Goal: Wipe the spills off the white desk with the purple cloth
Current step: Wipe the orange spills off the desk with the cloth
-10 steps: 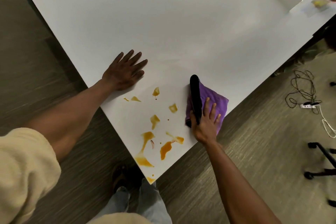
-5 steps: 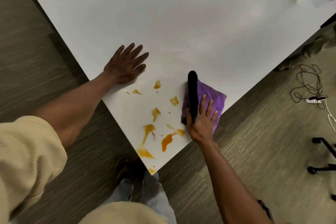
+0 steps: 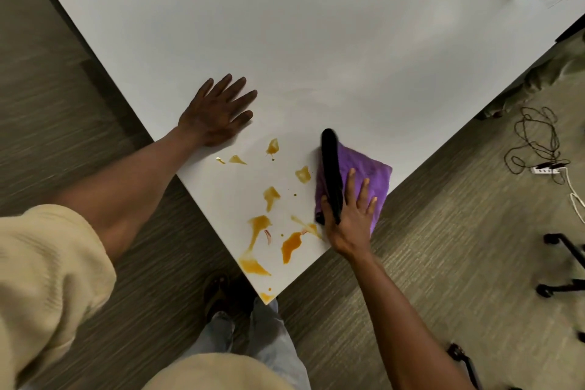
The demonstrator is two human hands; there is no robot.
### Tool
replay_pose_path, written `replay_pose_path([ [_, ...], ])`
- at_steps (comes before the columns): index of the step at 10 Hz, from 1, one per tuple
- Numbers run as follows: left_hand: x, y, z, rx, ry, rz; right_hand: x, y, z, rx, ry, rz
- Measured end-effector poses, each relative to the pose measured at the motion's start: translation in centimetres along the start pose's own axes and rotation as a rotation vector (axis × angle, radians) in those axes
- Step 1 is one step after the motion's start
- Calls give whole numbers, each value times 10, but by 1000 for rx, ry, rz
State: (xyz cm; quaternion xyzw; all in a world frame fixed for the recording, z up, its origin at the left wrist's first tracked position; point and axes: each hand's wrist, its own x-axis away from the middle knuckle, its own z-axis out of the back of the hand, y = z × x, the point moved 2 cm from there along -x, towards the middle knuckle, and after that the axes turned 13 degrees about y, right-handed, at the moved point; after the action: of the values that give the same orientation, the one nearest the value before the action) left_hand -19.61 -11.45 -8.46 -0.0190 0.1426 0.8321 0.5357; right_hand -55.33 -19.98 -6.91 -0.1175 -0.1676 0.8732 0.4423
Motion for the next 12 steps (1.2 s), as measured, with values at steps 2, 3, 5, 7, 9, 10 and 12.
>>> replay_pose_path([
  [2, -2, 1, 3, 14, -8, -5, 30, 29, 15, -33, -109, 193],
  [3, -3, 1, 3, 7, 5, 5, 4, 27, 16, -24, -53, 58],
  [5, -1, -1, 1, 9, -3, 17, 1, -13, 3, 55, -53, -35],
  [7, -1, 1, 4, 13, 7, 8, 20, 15, 23, -256, -215, -95],
  [9, -2, 2, 6, 30, 7, 15, -2, 32, 55, 218, -406, 435],
  [10, 0, 1, 6, 31, 10, 21, -20, 37, 64, 343, -356, 620],
  [12, -2, 1, 5, 35, 15, 18, -29, 36, 35, 355, -287, 986],
])
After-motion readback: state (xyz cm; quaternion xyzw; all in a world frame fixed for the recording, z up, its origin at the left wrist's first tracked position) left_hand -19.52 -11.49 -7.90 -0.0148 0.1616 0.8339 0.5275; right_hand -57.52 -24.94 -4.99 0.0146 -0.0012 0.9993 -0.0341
